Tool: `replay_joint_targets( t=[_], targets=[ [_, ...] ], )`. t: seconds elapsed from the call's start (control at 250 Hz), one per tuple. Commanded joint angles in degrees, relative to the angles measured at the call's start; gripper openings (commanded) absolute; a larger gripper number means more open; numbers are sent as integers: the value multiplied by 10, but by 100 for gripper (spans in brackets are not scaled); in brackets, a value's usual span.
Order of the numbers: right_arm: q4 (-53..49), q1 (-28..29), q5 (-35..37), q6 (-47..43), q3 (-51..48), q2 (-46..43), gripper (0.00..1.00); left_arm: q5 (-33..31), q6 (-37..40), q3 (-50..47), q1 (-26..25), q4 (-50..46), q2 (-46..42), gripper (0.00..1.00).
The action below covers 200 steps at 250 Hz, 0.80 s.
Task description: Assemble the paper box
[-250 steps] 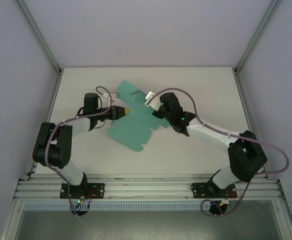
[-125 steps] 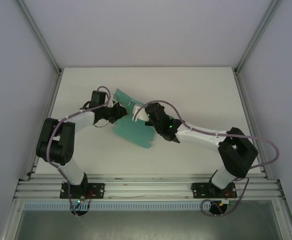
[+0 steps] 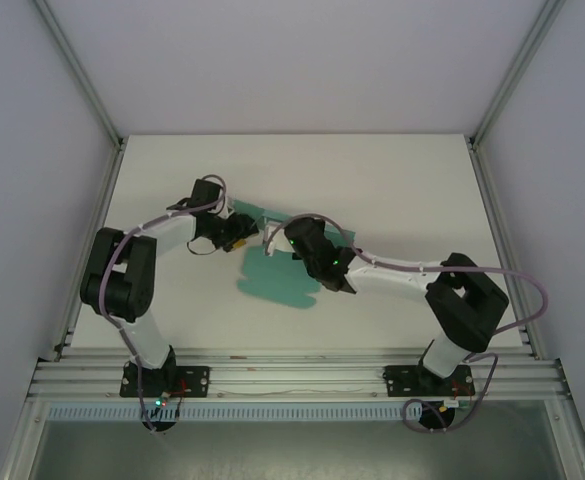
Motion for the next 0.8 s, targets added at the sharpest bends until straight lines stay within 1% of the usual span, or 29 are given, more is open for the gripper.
replay_joint_targets(
  t=[0.0,0.052,0.112,0.228,0.26,0.372,0.456,0.548,0.624,0.684,0.795],
  targets=[
    [-1,-3,19,-32,-18,-19,0,-70,62,-1,1,-50,-51,68],
    [3,-3,20,-35,-22,-22,0,-68,71,-13,1,-42,-70,77],
    [9,-5,18,-36,-27,-25,0,-86,72,-22,1,-39,-92,86],
    [34,-11,9,-44,-42,-26,0,-124,86,-27,3,-54,-127,94],
    [43,-11,9,-48,-45,-24,0,-130,90,-25,5,-58,-137,100],
    [73,-13,-1,-60,-56,-24,0,-163,94,-20,16,-60,-173,100],
    [76,-14,-15,-64,-59,-24,0,-180,92,-12,37,-54,-196,100],
    [84,-17,-25,-68,-63,-23,0,-198,90,0,64,-37,-198,100],
    [93,-19,-36,-67,-65,-21,0,-201,101,18,72,-21,-172,100],
    [98,-20,-39,-68,-65,-18,0,-196,110,50,73,-32,-134,100],
    [103,-20,-47,-67,-64,-16,0,-143,131,98,73,-15,-57,100]
  ],
)
